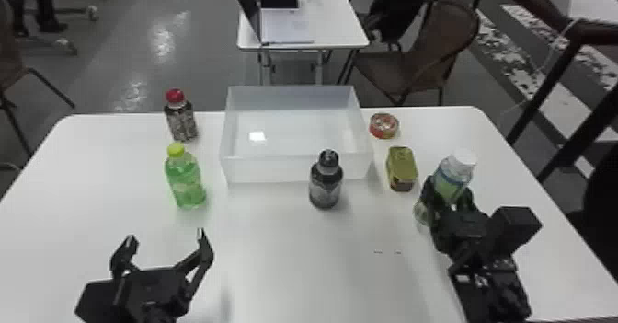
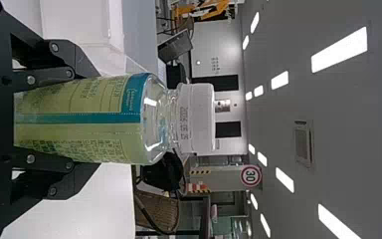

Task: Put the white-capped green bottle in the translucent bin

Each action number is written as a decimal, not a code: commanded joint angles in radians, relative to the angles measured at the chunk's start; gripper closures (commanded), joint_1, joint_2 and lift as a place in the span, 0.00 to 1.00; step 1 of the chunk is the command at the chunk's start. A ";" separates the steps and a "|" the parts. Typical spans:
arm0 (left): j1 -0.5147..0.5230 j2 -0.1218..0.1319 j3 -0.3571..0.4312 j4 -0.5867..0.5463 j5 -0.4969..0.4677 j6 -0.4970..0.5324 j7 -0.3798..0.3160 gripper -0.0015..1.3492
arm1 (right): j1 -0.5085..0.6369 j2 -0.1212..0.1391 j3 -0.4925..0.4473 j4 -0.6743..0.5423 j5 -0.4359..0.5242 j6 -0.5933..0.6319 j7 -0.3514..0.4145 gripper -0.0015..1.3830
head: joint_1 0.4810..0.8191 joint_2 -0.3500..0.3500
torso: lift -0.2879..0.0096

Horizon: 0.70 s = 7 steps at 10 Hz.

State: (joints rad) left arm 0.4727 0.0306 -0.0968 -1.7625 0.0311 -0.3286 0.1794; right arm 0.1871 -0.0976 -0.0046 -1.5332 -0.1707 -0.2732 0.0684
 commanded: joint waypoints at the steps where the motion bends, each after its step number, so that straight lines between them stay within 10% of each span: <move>1: 0.003 -0.001 0.000 0.000 0.003 0.002 0.000 0.11 | 0.002 0.003 -0.002 -0.088 -0.038 0.060 -0.001 0.67 | 0.63 0.44 | 0.58; 4: -0.002 0.002 -0.004 0.000 0.006 0.014 0.000 0.11 | -0.126 -0.017 -0.002 -0.104 -0.138 0.106 0.036 0.67 | 0.63 0.45 | 0.58; 7: -0.008 0.002 -0.011 0.003 0.006 0.023 0.000 0.11 | -0.311 -0.050 0.005 0.061 -0.219 0.123 0.248 0.67 | 0.63 0.46 | 0.58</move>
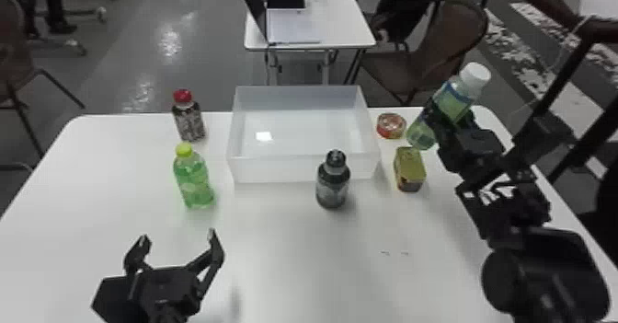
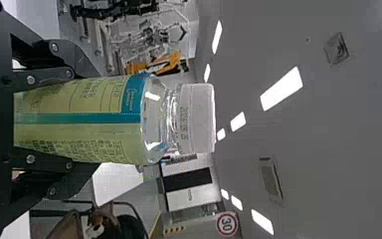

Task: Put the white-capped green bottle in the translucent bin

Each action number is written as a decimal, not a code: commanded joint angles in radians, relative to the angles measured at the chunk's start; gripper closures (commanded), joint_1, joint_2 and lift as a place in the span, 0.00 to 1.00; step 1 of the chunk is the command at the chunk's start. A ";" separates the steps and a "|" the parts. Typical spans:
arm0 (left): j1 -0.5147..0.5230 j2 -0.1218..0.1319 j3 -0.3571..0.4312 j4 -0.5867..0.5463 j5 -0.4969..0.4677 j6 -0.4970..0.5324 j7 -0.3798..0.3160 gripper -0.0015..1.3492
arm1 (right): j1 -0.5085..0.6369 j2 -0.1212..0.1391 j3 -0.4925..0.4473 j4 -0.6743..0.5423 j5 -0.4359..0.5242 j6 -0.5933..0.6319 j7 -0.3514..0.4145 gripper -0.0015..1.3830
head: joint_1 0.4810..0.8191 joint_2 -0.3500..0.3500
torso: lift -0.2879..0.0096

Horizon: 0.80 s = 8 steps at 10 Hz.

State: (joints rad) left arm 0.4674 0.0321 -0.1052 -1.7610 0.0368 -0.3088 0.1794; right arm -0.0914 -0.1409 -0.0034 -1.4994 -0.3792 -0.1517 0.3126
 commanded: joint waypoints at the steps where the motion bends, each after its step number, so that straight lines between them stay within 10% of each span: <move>1: -0.001 -0.003 -0.001 0.002 0.000 0.004 0.000 0.11 | -0.079 0.000 0.005 0.061 -0.009 0.004 0.048 0.67 | 0.63 0.48 | 0.58; 8: -0.021 0.002 -0.011 0.014 0.009 0.013 -0.009 0.11 | -0.297 0.058 0.059 0.459 0.000 -0.081 0.327 0.67 | 0.63 0.57 | 0.58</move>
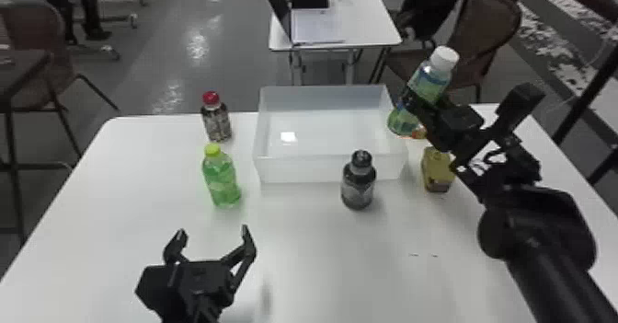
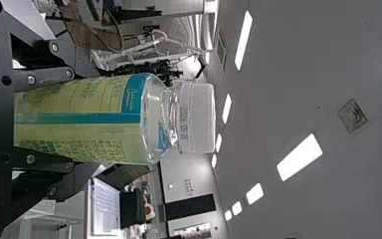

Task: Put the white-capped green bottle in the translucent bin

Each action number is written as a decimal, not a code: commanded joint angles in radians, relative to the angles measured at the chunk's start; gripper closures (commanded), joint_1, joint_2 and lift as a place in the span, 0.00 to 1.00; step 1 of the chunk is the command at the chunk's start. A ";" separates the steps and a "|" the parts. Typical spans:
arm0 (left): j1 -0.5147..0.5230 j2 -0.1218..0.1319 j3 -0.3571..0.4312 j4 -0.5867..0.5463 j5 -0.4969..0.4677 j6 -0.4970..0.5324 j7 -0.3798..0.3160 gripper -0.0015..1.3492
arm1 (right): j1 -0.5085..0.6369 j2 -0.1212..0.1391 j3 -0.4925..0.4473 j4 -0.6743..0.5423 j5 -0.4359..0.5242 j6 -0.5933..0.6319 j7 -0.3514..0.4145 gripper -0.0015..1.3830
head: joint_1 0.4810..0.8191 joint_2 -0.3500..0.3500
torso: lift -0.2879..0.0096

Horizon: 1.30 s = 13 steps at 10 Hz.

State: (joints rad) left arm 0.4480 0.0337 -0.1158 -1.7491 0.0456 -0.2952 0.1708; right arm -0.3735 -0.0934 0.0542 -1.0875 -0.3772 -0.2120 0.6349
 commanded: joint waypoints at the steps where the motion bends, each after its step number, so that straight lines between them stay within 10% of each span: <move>1: -0.003 0.000 -0.001 0.003 0.002 -0.001 -0.002 0.11 | -0.036 0.017 0.021 0.104 0.000 -0.053 0.025 0.67 | 0.63 0.59 | 0.58; 7: -0.002 0.000 -0.001 0.016 0.020 -0.013 -0.005 0.11 | -0.145 0.023 0.136 0.284 0.044 -0.095 0.058 0.66 | 0.63 0.67 | 0.58; 11: 0.003 0.002 0.004 0.017 0.025 -0.019 -0.005 0.11 | -0.159 0.006 0.150 0.282 0.073 -0.098 0.055 0.00 | 0.63 0.68 | 0.58; 13: 0.003 0.005 0.005 0.017 0.025 -0.022 -0.005 0.11 | -0.154 0.003 0.150 0.276 0.063 -0.098 0.054 0.00 | 0.63 0.68 | 0.58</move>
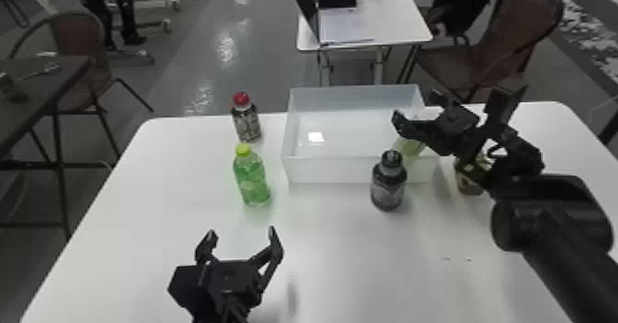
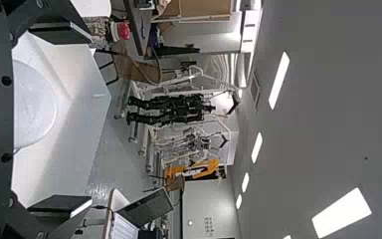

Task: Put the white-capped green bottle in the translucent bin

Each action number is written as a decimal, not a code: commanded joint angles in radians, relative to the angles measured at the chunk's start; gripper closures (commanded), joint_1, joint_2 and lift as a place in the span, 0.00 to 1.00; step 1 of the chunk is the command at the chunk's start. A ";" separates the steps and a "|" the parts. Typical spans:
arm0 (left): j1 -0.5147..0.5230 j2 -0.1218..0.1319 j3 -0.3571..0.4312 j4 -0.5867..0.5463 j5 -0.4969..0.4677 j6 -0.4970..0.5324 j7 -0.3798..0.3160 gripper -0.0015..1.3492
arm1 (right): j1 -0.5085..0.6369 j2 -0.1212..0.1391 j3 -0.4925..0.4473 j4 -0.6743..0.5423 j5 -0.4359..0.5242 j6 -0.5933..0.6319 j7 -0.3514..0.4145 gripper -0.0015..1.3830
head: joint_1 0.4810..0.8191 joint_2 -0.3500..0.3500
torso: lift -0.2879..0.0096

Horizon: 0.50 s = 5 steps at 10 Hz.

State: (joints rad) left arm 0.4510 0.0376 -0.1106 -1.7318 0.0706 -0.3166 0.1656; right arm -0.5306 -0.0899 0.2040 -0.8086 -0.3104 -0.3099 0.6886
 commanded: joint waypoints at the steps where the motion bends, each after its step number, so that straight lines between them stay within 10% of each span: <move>1: 0.000 0.001 0.000 0.000 0.000 -0.001 -0.001 0.11 | 0.015 -0.004 0.000 -0.014 -0.018 0.000 -0.001 0.00 | 0.63 0.68 | 0.58; 5: -0.003 -0.002 0.002 0.000 -0.005 -0.006 -0.001 0.11 | 0.271 -0.024 -0.087 -0.426 0.042 0.069 -0.129 0.00 | 0.63 0.66 | 0.58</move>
State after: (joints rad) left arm 0.4493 0.0362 -0.1093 -1.7318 0.0681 -0.3222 0.1642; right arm -0.3159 -0.1130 0.1399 -1.1412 -0.2975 -0.2595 0.5668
